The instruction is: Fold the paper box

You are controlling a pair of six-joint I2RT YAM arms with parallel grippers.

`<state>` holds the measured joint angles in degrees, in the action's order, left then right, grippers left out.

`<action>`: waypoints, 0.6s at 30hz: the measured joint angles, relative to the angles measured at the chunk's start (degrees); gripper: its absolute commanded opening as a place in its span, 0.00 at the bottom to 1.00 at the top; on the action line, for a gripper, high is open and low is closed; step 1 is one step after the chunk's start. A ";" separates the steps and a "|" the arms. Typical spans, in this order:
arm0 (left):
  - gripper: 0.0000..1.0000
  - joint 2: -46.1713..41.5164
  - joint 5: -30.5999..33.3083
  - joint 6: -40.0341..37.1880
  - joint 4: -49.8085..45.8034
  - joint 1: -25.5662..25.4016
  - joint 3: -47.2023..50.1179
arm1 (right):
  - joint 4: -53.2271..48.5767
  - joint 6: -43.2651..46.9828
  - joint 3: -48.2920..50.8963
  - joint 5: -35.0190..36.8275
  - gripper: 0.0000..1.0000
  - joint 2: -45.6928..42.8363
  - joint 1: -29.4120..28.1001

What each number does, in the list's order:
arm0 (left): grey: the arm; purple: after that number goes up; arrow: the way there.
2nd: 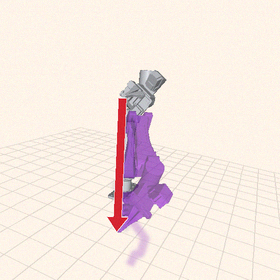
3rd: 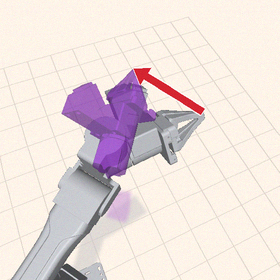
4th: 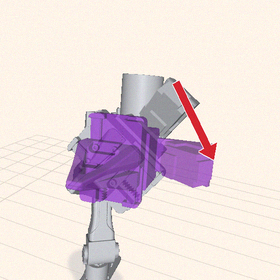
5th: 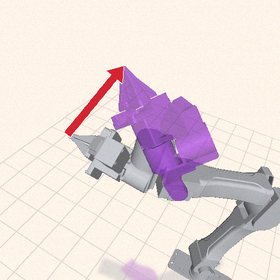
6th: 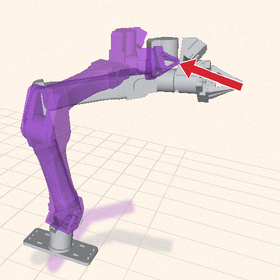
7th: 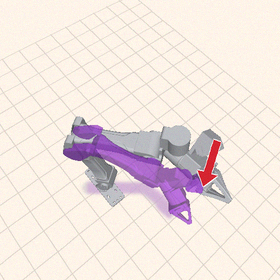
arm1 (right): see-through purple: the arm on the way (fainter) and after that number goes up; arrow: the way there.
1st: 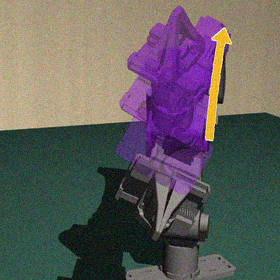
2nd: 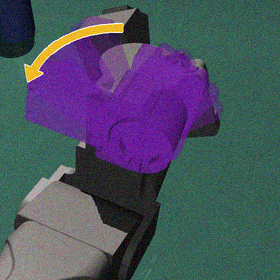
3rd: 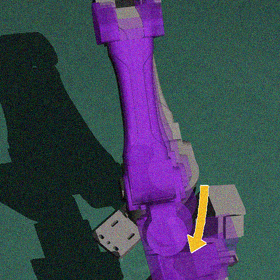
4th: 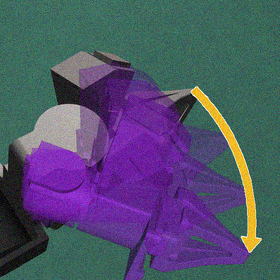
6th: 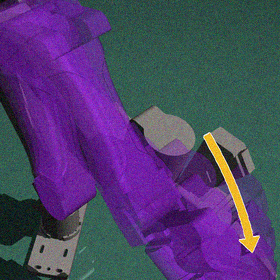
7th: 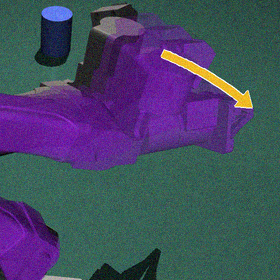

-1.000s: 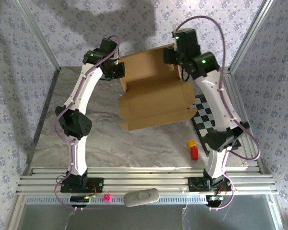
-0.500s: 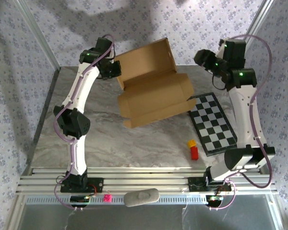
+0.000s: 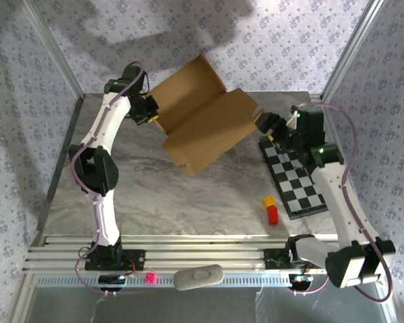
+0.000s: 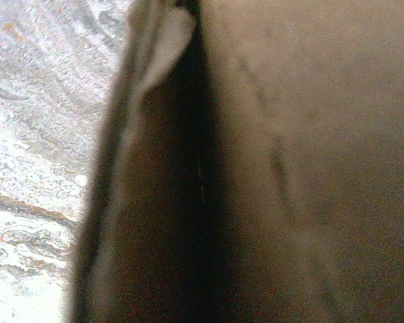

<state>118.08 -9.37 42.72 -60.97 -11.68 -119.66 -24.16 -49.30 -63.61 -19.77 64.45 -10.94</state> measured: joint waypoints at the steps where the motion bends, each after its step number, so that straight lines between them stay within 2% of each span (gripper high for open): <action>1: 0.00 -0.17 -0.13 0.76 0.63 0.26 0.90 | 1.38 -0.90 1.01 0.02 0.82 -0.11 -1.25; 9: 0.00 -3.56 -1.42 6.08 4.81 0.44 6.38 | 7.54 -3.67 1.88 1.07 0.80 6.86 -9.38; 18: 0.00 -5.88 -3.13 9.99 8.57 0.44 11.39 | 8.22 -2.40 -4.55 2.60 0.63 16.57 -11.67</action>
<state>112.20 -12.49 52.71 -52.40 -11.25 -108.27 -15.94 -51.70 -68.16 -17.17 81.01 -22.61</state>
